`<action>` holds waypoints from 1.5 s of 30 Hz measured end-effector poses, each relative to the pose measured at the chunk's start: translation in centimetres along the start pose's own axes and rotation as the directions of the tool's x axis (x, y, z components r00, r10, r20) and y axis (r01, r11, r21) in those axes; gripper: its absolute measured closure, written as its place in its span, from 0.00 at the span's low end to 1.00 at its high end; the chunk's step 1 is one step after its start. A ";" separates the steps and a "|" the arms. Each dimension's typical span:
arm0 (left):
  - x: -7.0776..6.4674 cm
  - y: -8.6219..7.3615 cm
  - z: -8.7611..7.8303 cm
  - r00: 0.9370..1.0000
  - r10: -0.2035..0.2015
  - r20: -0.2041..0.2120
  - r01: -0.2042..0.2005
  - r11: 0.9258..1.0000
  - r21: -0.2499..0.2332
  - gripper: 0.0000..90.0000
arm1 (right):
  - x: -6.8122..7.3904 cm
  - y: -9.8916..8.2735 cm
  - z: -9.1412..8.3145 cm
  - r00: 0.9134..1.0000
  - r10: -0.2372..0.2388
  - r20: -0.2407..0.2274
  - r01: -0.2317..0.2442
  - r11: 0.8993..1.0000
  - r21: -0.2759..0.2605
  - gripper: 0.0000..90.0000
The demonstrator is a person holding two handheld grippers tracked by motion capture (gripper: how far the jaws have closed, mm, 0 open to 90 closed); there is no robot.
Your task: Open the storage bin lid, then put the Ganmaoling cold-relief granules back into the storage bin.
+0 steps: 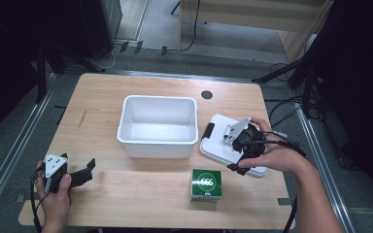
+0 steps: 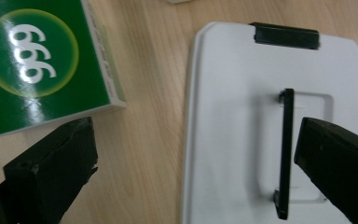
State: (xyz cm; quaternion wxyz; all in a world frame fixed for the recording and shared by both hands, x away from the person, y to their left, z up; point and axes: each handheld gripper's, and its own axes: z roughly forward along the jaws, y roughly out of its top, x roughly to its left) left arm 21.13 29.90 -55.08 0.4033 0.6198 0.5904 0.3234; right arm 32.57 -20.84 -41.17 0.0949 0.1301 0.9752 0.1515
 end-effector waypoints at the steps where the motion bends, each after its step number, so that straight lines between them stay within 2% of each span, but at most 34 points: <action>1: 0.0 0.0 0.0 1.000 0.001 0.002 -0.001 1.000 0.001 0.03 | 0.3 0.1 0.0 1.000 -0.004 -0.004 0.004 1.000 0.003 0.00; 15: 0.0 0.0 0.0 1.000 -0.001 0.005 0.001 1.000 0.005 0.03 | 4.0 1.0 0.7 0.997 -0.073 -0.038 0.074 0.997 0.019 0.00; 17: 0.0 0.0 0.0 1.000 -0.001 0.004 0.001 1.000 0.004 0.03 | 4.2 1.0 0.7 0.996 -0.082 -0.043 0.082 0.996 0.019 0.00; 19: 0.0 0.0 0.0 1.000 0.001 0.004 -0.001 1.000 0.006 0.03 | 5.0 1.3 0.9 0.993 -0.107 -0.052 0.108 0.994 0.020 0.00; 28: 0.0 0.0 0.0 1.000 -0.001 0.007 0.001 1.000 0.003 0.03 | 6.4 1.7 1.4 0.987 -0.139 -0.076 0.140 0.990 0.007 0.00; 37: 0.0 0.0 0.1 1.000 0.001 0.009 -0.001 1.000 0.004 0.03 | 7.8 2.3 2.6 0.978 -0.185 -0.100 0.189 0.982 0.028 0.00; 38: 0.0 0.0 0.1 1.000 0.002 0.009 -0.002 1.000 0.005 0.03 | 8.0 2.5 2.9 0.974 -0.199 -0.111 0.203 0.979 0.027 0.00; 45: 0.0 0.0 0.1 1.000 0.002 0.008 -0.002 1.000 0.003 0.03 | 8.4 2.9 3.9 0.969 -0.208 -0.132 0.215 0.976 0.040 0.00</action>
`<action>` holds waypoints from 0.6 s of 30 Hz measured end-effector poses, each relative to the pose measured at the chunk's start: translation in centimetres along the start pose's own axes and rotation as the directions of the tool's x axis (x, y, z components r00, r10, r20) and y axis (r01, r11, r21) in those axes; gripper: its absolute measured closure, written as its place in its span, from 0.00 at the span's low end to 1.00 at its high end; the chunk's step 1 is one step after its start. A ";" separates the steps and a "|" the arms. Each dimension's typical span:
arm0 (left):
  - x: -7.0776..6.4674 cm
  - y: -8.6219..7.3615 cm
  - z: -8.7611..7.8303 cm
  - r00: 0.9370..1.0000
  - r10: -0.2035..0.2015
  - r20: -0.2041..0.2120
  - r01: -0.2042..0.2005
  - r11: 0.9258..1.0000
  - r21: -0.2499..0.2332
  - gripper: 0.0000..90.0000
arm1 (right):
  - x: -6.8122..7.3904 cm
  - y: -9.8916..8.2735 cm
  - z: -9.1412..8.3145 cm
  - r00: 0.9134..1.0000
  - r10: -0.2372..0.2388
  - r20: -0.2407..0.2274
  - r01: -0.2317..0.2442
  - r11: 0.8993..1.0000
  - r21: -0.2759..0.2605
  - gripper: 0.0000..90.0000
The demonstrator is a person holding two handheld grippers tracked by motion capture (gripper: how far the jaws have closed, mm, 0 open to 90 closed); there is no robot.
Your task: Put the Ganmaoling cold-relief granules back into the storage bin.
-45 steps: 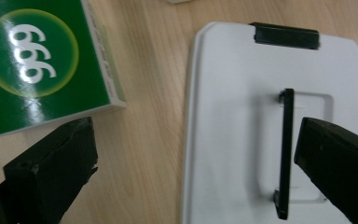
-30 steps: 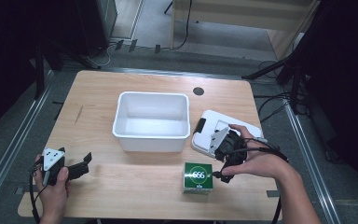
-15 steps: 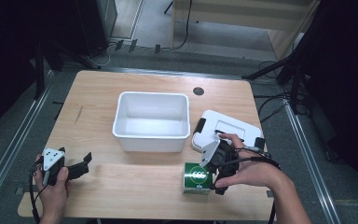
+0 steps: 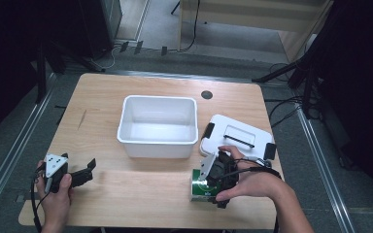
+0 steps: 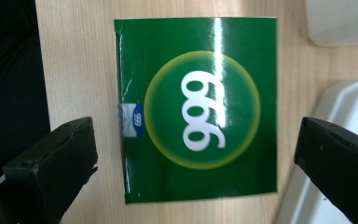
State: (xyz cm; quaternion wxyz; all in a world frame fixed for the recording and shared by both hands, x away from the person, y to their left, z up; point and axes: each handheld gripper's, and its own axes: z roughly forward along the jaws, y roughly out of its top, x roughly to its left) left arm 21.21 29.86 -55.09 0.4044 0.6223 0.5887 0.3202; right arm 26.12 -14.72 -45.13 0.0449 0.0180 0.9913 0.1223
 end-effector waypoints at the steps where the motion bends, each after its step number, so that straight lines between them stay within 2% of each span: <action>1: 0.0 0.0 0.0 1.000 0.000 0.000 0.000 1.000 0.000 0.03 | 0.0 0.1 0.6 1.000 -0.008 -0.009 0.008 1.000 0.010 0.00; 7: 0.0 0.0 0.0 1.000 0.000 0.000 0.000 1.000 0.001 0.03 | 0.0 0.5 1.4 1.000 -0.019 -0.003 0.019 1.000 0.014 0.05; 11: 0.0 0.0 0.0 1.000 0.000 0.001 0.000 1.000 0.001 0.03 | -0.2 0.8 2.0 0.999 -0.039 -0.001 0.039 0.999 0.023 0.14; 18: 0.0 0.0 0.0 1.000 0.001 0.003 -0.001 1.000 0.002 0.03 | -0.3 1.1 1.9 0.999 -0.046 -0.012 0.046 0.998 0.037 0.17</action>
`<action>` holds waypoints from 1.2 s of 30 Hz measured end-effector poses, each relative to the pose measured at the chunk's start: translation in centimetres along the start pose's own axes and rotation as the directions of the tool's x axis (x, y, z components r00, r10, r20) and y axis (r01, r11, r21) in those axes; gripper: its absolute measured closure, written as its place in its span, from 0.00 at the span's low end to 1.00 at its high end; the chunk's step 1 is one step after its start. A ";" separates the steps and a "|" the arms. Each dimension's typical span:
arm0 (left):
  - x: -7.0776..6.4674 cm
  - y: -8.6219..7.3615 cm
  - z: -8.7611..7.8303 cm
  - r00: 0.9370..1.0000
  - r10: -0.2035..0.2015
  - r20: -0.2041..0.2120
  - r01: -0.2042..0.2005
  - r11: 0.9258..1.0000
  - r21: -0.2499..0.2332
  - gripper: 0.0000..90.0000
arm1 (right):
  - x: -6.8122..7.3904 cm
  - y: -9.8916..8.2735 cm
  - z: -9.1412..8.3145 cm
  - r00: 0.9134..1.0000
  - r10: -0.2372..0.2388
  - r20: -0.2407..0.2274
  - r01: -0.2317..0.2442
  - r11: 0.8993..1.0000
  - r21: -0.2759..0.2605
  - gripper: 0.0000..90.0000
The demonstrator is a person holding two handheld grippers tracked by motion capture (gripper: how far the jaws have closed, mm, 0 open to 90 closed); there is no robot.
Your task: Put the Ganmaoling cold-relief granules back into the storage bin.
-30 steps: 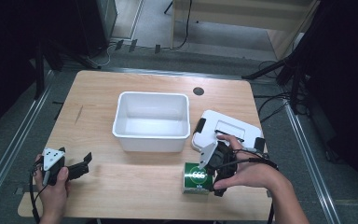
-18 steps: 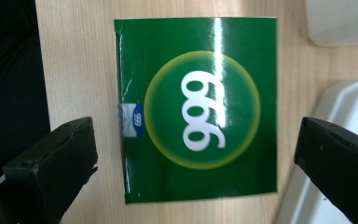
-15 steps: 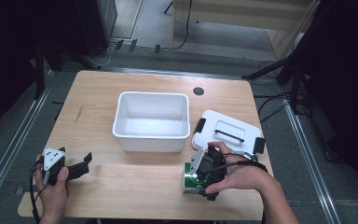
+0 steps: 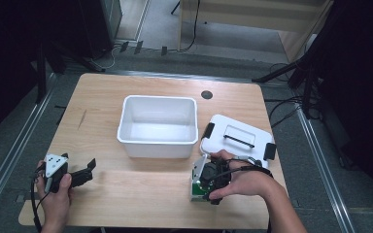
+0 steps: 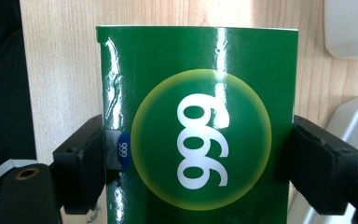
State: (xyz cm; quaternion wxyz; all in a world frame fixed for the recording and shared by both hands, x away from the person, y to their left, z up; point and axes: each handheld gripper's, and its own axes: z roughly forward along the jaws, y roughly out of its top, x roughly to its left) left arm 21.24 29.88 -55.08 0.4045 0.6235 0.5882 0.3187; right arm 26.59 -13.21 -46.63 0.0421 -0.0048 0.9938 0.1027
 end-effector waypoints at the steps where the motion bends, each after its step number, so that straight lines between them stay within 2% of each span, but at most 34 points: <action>1: 0.0 0.0 0.0 1.000 0.000 0.000 0.000 1.000 0.000 0.03 | -0.1 0.1 -0.2 1.000 -0.010 -0.003 0.010 1.000 0.006 0.17; 5: 0.0 0.0 0.0 1.000 -0.001 0.000 0.001 1.000 -0.001 0.03 | -0.2 0.2 -0.7 1.000 -0.013 0.004 0.013 1.000 0.002 0.18; 10: 0.0 0.0 0.0 1.000 0.000 0.001 0.000 1.000 0.000 0.03 | -0.9 0.4 -2.8 1.000 -0.014 0.014 0.015 1.000 -0.015 0.18; 16: 0.0 0.0 0.0 1.000 0.003 0.001 -0.003 1.000 0.002 0.03 | -1.5 0.3 -4.5 1.000 -0.006 0.023 0.007 1.000 -0.022 0.18; 18: 0.0 0.0 0.0 1.000 0.003 0.001 -0.003 1.000 0.002 0.03 | -2.0 0.2 -5.1 1.000 -0.016 0.025 0.016 1.000 -0.026 0.18; 24: 0.0 0.0 0.0 1.000 0.002 0.001 -0.002 1.000 0.001 0.03 | -3.6 0.2 -7.1 0.999 0.000 0.037 0.000 1.000 -0.012 0.18; 26: 0.0 0.0 0.0 1.000 0.003 0.002 -0.003 1.000 -0.001 0.03 | -3.8 0.2 -7.3 0.999 -0.001 0.037 0.001 1.000 -0.013 0.18; 30: 0.0 0.0 0.0 1.000 0.000 0.001 0.000 1.000 -0.001 0.03 | -5.3 -0.3 -8.3 0.999 -0.009 0.031 0.010 1.000 -0.019 0.18; 31: 0.0 0.0 0.0 1.000 -0.001 0.001 0.001 1.000 -0.002 0.03 | -5.3 -0.3 -8.3 0.999 -0.009 0.031 0.010 1.000 -0.019 0.18; 34: 0.0 0.0 0.0 1.000 -0.001 0.001 0.001 1.000 -0.001 0.03 | -6.0 -0.6 -8.7 0.999 -0.012 0.038 0.013 1.000 -0.009 0.18; 35: 0.0 0.0 0.0 1.000 0.000 0.000 0.000 1.000 -0.001 0.03 | -6.8 -0.8 -8.9 0.999 -0.012 0.050 0.013 1.000 -0.010 0.18; 36: 0.0 0.0 0.0 1.000 0.000 0.000 0.000 1.000 -0.001 0.03 | -6.8 -0.8 -8.9 0.999 -0.012 0.050 0.013 1.000 -0.010 0.18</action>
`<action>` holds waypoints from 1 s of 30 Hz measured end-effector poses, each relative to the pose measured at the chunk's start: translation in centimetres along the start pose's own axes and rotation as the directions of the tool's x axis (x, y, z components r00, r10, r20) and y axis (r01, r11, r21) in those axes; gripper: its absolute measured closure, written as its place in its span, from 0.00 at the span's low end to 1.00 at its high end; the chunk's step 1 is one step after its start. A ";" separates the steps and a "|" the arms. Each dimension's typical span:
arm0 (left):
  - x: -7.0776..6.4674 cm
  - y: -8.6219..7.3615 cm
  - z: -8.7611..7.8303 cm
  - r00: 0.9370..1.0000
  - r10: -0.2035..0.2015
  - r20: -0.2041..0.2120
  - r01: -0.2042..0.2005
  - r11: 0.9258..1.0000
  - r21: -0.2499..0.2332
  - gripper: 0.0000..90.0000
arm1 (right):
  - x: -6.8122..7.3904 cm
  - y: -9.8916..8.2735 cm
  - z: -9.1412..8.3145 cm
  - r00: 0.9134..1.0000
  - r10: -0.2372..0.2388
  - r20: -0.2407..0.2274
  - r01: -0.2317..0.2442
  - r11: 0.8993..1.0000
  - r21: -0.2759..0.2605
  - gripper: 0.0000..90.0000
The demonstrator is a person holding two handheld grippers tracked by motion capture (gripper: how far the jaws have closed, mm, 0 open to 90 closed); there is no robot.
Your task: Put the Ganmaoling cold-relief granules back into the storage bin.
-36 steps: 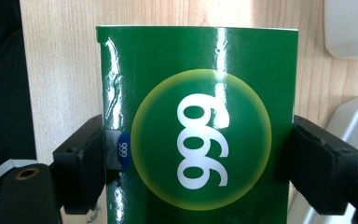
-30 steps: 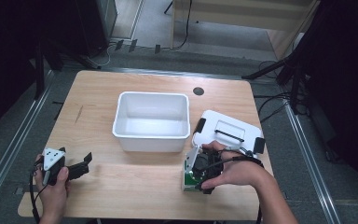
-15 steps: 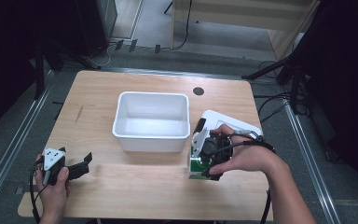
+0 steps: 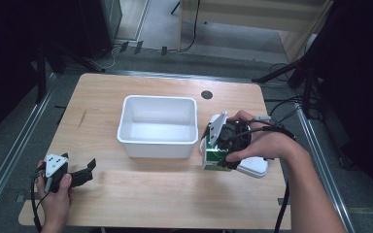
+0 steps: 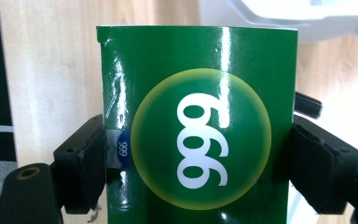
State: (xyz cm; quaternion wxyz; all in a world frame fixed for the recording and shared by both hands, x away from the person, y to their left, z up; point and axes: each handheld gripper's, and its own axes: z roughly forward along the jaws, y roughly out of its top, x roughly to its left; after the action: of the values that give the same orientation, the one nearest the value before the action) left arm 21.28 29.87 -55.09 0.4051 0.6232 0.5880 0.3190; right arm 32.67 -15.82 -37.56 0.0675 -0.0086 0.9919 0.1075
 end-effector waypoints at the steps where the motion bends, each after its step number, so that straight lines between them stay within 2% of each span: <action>1: 0.0 0.0 0.0 1.000 0.003 0.002 -0.003 1.000 0.002 0.03 | -0.2 -0.1 -0.1 1.000 0.009 0.001 -0.009 1.000 0.006 0.18; 2: 0.0 0.0 0.0 1.000 0.000 0.000 0.000 1.000 0.000 0.03 | -1.1 -0.3 -0.3 1.000 0.012 0.006 -0.012 1.000 -0.006 0.18; 4: 0.0 0.0 0.0 1.000 0.000 0.001 0.000 1.000 0.002 0.03 | -1.3 -0.4 -0.3 1.000 0.014 0.003 -0.014 1.000 -0.009 0.18; 5: 0.0 0.0 0.0 1.000 -0.001 0.001 0.001 1.000 0.002 0.03 | -2.2 -0.6 -0.4 1.000 0.017 -0.003 -0.017 1.000 -0.013 0.18; 11: 0.0 0.0 0.0 1.000 -0.002 0.002 0.002 1.000 0.002 0.03 | -3.8 -0.8 -0.3 1.000 0.015 0.011 -0.015 1.000 -0.008 0.18; 14: 0.0 0.0 0.0 1.000 -0.001 0.001 0.001 1.000 0.002 0.03 | -4.3 -0.8 -0.2 1.000 0.024 0.013 -0.024 1.000 -0.009 0.18; 15: 0.0 0.0 0.0 1.000 -0.001 0.001 0.001 1.000 0.002 0.03 | -4.9 -0.8 -0.1 0.999 0.034 0.014 -0.034 0.999 -0.011 0.18; 23: 0.0 0.0 0.0 1.000 0.000 0.004 0.000 1.000 0.002 0.03 | -6.2 -0.1 0.4 0.999 0.021 0.026 -0.021 1.000 -0.006 0.18; 26: 0.1 0.0 0.0 1.000 -0.004 0.004 0.004 1.000 0.001 0.03 | -6.9 0.5 0.1 0.999 0.023 0.028 -0.023 1.000 -0.019 0.18; 30: 0.1 0.0 0.0 1.000 -0.004 0.006 0.004 1.000 0.003 0.03 | -7.4 1.1 -0.5 0.999 0.021 0.034 -0.021 1.000 -0.004 0.18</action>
State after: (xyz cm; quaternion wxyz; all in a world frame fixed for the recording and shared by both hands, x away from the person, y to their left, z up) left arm 21.27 29.95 -55.07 0.4063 0.6236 0.5886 0.3155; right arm 39.89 -14.87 -35.85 0.0831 0.0035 0.9905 0.1099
